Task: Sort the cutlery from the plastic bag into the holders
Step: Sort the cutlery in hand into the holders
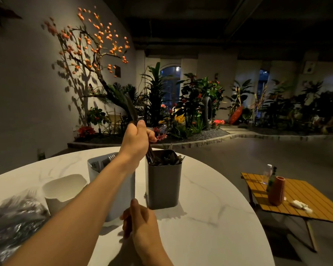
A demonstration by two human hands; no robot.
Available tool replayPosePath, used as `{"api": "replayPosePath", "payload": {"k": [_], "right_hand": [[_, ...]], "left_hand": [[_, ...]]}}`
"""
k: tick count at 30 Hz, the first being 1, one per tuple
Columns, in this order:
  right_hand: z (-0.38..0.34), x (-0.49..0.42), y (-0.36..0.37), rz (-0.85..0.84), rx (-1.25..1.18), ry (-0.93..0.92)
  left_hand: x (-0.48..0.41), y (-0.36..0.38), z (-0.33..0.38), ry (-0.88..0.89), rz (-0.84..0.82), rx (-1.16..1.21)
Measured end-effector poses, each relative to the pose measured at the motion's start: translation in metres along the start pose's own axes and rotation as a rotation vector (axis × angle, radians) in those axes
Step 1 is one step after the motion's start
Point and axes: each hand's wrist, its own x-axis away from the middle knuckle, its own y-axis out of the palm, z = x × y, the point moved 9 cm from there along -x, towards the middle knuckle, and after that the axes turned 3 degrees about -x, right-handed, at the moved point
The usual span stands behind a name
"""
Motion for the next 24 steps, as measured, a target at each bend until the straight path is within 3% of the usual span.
{"api": "replayPosePath", "payload": {"k": [8, 16, 24], "right_hand": [[0.001, -0.008, -0.006, 0.072, 0.059, 0.054], [-0.006, -0.006, -0.008, 0.038, 0.049, 0.001], [-0.016, 0.005, -0.004, 0.008, 0.122, -0.024]], "left_hand": [[-0.03, 0.041, -0.008, -0.061, -0.164, -0.067], [-0.029, 0.057, -0.08, -0.365, -0.218, -0.035], [-0.026, 0.055, -0.072, -0.281, -0.222, -0.036]]}}
